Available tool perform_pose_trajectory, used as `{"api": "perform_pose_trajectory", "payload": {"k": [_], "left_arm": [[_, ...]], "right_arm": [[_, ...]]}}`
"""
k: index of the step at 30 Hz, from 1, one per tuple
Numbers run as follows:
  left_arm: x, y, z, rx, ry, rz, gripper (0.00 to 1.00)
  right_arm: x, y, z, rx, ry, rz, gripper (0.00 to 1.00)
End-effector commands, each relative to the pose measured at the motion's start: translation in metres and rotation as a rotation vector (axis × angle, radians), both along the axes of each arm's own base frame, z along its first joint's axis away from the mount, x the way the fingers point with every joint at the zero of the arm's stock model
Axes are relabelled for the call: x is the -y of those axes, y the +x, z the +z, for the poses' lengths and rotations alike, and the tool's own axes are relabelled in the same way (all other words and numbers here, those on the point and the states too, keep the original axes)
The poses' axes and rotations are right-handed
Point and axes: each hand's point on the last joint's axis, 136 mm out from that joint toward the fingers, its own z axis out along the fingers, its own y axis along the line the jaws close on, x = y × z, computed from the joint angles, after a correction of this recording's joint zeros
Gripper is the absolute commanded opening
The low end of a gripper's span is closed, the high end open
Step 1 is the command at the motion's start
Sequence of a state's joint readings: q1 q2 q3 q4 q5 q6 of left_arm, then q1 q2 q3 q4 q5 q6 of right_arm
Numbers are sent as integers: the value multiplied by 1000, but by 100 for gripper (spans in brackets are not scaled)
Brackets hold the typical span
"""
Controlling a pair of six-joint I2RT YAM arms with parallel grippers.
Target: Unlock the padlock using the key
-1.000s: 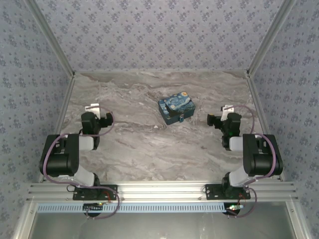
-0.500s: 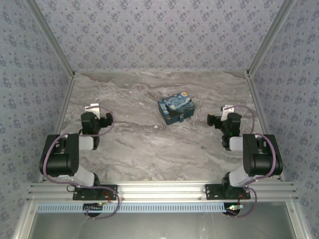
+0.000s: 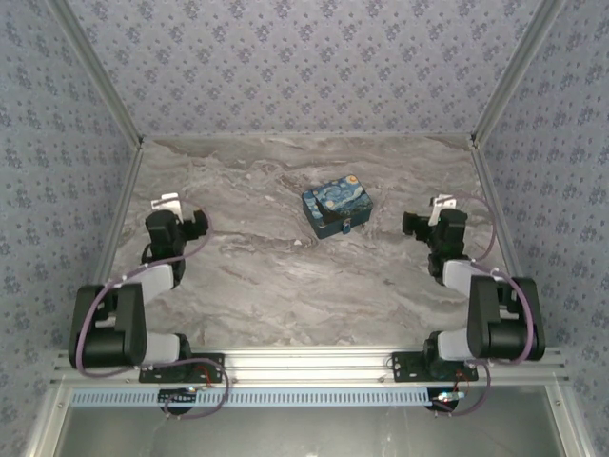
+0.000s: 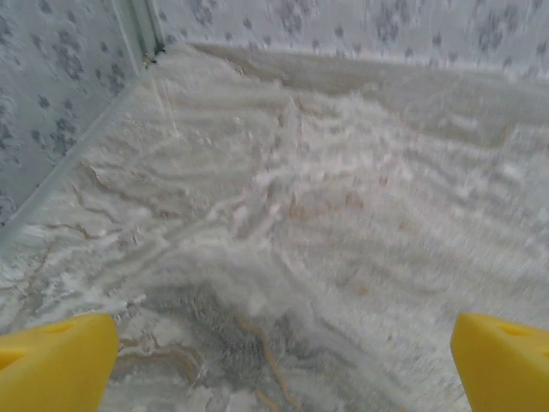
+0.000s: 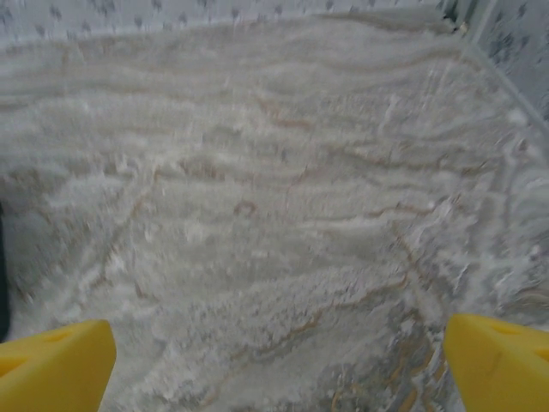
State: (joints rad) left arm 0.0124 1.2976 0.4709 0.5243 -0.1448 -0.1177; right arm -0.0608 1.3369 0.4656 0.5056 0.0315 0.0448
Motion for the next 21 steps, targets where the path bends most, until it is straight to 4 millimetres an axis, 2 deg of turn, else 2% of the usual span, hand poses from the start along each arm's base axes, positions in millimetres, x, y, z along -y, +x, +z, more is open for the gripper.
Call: {"api": "perform_pose_trajectory", "payload": {"k": [1,5,7,10,14,17,21], "left_arm": [[-1,-2,25,-42,-171,81,99],[23,-1,42,-78,-345,5,99],[32,-6,43,-108,-429,-2,99],[60,-14,45,-200,-520,-79,99],[115,-28,42,-341,-577,-219,99],[161,-40,37,-404,-624,-328,99],[218,-55,30,-449,-728,-450,99]], "right_arm": [[1,-14,7,-93,84,-57,100],[-19,-31,24,-115,145,-6,100],[-29,-41,31,-126,186,17,100],[-42,-61,39,-169,263,20,100],[-57,-93,35,-295,349,-13,100],[-69,-117,24,-393,391,-38,95],[-97,-144,5,-514,403,10,85]]}}
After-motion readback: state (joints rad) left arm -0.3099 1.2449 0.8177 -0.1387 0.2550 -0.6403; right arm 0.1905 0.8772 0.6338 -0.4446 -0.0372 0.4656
